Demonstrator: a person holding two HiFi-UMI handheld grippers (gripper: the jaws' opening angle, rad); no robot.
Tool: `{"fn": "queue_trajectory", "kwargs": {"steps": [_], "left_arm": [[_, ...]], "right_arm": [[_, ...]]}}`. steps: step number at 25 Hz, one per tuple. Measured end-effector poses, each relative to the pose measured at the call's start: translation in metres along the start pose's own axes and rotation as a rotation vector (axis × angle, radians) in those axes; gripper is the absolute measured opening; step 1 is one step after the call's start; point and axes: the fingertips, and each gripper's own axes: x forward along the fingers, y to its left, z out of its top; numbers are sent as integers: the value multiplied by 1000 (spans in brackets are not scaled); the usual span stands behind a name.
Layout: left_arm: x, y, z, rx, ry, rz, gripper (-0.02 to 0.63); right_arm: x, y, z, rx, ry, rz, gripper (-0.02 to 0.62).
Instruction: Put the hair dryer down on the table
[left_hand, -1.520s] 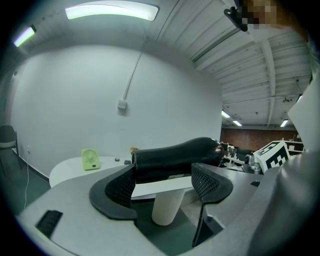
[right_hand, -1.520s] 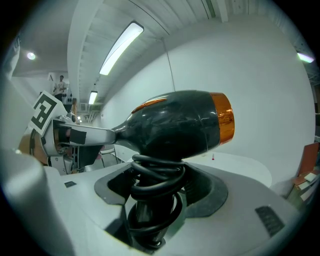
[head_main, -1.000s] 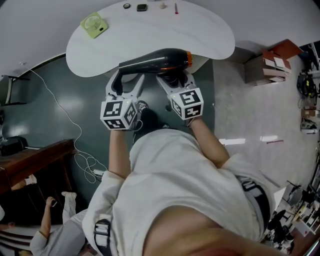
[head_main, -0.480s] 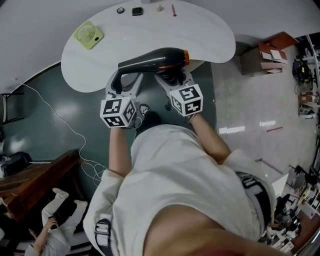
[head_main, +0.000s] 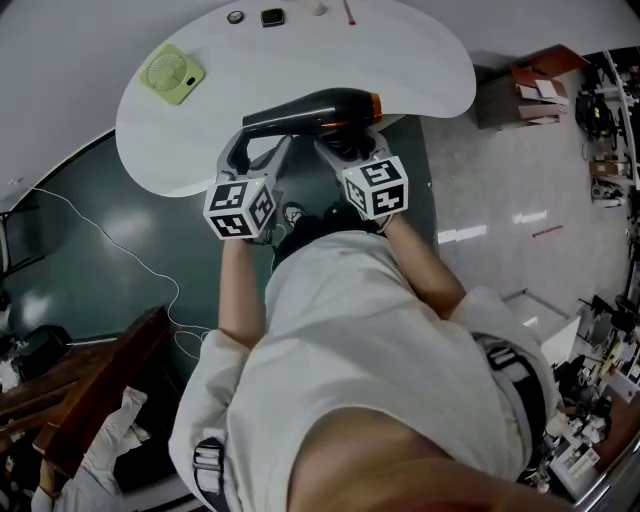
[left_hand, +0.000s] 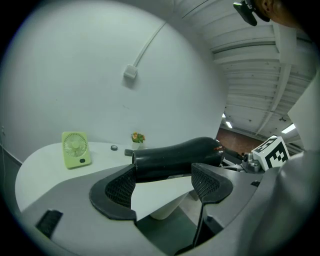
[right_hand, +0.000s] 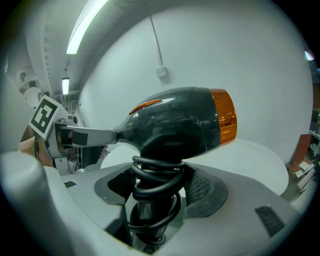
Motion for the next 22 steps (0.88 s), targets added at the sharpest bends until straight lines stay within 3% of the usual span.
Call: {"fn": "queue_trajectory", "kwargs": {"steps": [9,22], "left_arm": [[22,29,-3,-15,18,-17,364],[91,61,9,-40,54,0,362]], "right_arm": [[31,-3,-2,53,24,-21,284],[86,-49,15,75,56,-5,282]]}}
